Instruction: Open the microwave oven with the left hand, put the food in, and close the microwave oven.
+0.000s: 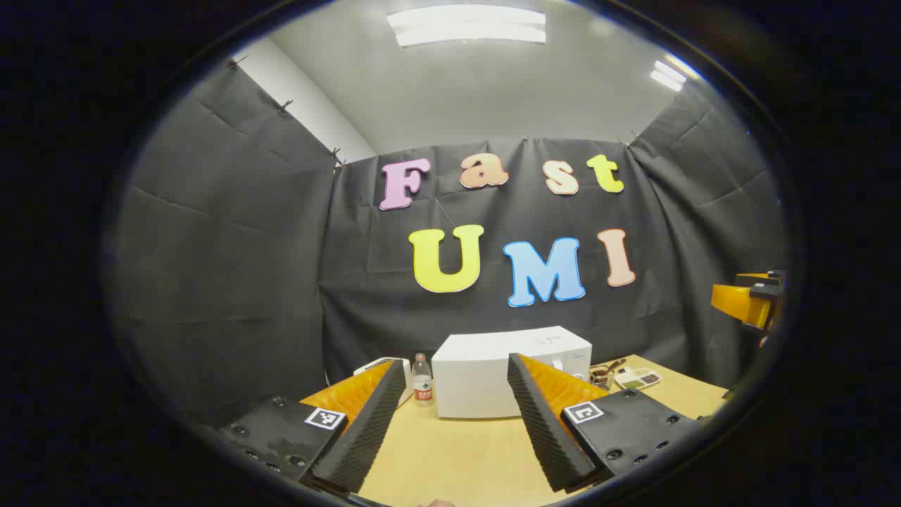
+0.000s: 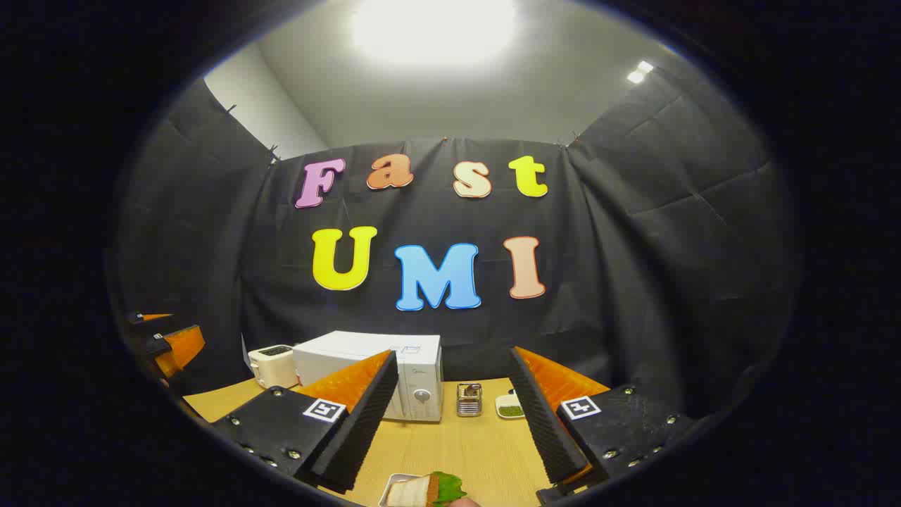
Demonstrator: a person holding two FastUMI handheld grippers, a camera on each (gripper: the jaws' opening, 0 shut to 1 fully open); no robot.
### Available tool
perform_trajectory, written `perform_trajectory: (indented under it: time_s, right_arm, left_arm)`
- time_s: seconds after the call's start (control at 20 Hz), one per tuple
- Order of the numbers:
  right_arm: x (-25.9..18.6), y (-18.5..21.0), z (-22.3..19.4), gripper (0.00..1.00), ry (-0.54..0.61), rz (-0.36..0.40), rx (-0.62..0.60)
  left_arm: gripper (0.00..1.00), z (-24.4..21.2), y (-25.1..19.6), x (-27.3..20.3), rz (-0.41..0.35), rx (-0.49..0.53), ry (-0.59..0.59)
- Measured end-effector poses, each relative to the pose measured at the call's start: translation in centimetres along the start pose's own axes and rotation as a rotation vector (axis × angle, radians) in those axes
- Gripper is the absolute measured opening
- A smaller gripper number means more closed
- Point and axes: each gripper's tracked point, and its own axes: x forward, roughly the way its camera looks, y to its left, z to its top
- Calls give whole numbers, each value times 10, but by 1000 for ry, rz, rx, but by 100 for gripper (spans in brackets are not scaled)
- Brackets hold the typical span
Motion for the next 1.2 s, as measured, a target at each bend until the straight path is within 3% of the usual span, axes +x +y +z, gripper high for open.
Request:
perform_trajectory:
  time_s: [0.3, 0.35, 0.6, 0.85, 1.15, 1.2]
  right_arm:
    - [1, -1, -3, 95, 7, -6, -3]
    - [2, -1, -2, 95, 8, -4, -1]
    - [4, -8, 6, 95, -21, -11, -13]
    - [8, -14, -1, 95, -11, -4, -1]
    - [12, -26, 4, 95, -21, 30, 17]
    - [12, -29, 5, 95, -25, 39, 20]
  left_arm:
    - [97, 9, 1, 0, 7, -16, -31]
    - [100, 8, 0, 0, 6, -14, -34]
    - [97, 12, -8, 1, -4, 5, -42]
    - [100, 14, -15, 5, 2, 7, -39]
    - [97, 14, -42, 15, 7, 10, -45]
    - [100, 14, -48, 17, 4, 5, -47]
